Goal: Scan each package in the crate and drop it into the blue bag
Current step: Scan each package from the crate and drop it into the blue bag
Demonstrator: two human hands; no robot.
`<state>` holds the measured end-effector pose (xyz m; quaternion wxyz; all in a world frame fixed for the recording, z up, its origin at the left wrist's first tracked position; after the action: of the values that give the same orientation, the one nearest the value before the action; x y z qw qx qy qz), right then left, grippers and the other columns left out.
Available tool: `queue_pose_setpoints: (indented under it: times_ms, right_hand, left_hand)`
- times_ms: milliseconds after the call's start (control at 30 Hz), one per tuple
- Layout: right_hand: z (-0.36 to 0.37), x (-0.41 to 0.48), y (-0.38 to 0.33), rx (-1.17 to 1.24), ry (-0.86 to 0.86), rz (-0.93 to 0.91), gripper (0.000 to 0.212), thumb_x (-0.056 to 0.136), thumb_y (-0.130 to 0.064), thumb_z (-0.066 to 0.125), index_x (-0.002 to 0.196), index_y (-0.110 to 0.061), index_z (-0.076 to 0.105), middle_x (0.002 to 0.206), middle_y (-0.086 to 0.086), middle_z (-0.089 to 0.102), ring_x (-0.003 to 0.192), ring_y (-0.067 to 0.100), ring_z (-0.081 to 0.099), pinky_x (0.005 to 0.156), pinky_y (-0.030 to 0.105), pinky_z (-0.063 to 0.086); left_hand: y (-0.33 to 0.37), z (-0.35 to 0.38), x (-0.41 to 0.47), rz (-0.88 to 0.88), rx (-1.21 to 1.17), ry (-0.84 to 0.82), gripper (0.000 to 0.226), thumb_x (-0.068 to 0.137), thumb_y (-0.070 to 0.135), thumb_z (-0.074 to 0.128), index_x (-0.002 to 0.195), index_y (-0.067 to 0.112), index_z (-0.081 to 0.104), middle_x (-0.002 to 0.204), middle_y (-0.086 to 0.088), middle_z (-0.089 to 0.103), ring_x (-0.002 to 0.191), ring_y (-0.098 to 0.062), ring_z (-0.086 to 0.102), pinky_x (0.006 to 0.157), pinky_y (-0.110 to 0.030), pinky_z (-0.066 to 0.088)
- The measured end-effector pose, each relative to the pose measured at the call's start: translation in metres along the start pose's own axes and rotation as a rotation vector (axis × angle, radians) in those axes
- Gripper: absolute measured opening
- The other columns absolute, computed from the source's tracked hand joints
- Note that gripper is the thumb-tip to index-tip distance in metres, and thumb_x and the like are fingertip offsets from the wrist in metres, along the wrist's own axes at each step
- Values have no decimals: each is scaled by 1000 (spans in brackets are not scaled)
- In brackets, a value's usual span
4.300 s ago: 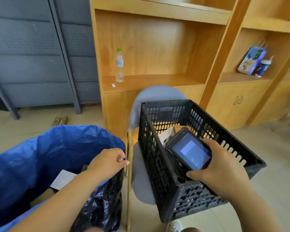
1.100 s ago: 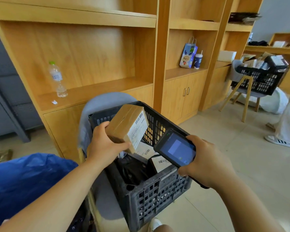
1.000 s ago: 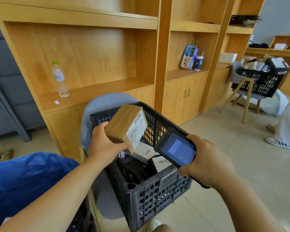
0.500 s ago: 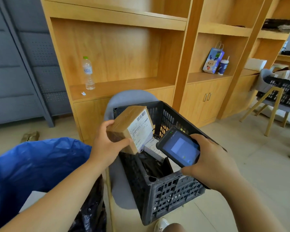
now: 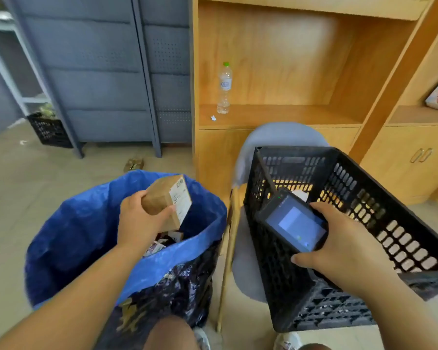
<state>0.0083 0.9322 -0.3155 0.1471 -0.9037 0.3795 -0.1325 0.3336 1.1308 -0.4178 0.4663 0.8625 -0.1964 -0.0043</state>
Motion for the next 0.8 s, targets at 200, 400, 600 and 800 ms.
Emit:
queue_pose_setpoints:
  times_ms: [200, 400, 600, 800]
  right_hand:
    - [7, 3, 2, -27, -9, 23, 89, 48, -48, 85, 122, -33, 39, 91, -14, 49, 79, 13, 53, 59, 31, 47]
    - [-7, 0, 26, 3, 30, 70, 97, 48, -46, 86, 131, -31, 38, 95, -12, 51, 80, 15, 54, 57, 29, 46]
    - [-34, -16, 88, 4, 147, 212, 100, 43, -52, 84, 129, -35, 36, 94, -12, 50, 80, 17, 54, 62, 35, 49]
    - [-57, -39, 159, 94, 216, 342, 102, 39, -48, 83, 129, -32, 38, 98, -6, 51, 74, 17, 56, 53, 34, 53]
  left_hand:
    - [-30, 17, 8, -156, 352, -194, 42, 76, 46, 63, 102, 14, 62, 108, -13, 62, 94, -36, 59, 79, -43, 53]
    - [-5, 50, -18, -79, 307, -432, 25, 84, 41, 64, 83, 17, 57, 85, 4, 63, 69, -20, 59, 65, -33, 49]
    - [93, 85, -41, 166, 162, -523, 14, 83, 43, 68, 85, 29, 64, 90, 15, 64, 81, 0, 59, 65, -24, 46]
    - [193, 142, -74, 591, 243, -611, 16, 84, 49, 63, 89, 34, 63, 83, 20, 61, 81, 1, 58, 73, -27, 51]
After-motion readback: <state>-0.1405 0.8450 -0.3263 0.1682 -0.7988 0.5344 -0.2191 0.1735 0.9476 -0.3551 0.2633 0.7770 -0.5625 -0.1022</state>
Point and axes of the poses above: each hand's wrist, its own x-axis towards the middle knuckle, its own z-axis out of the palm, y = z × x, the point moved 6 cm from there along x, towards the middle knuckle
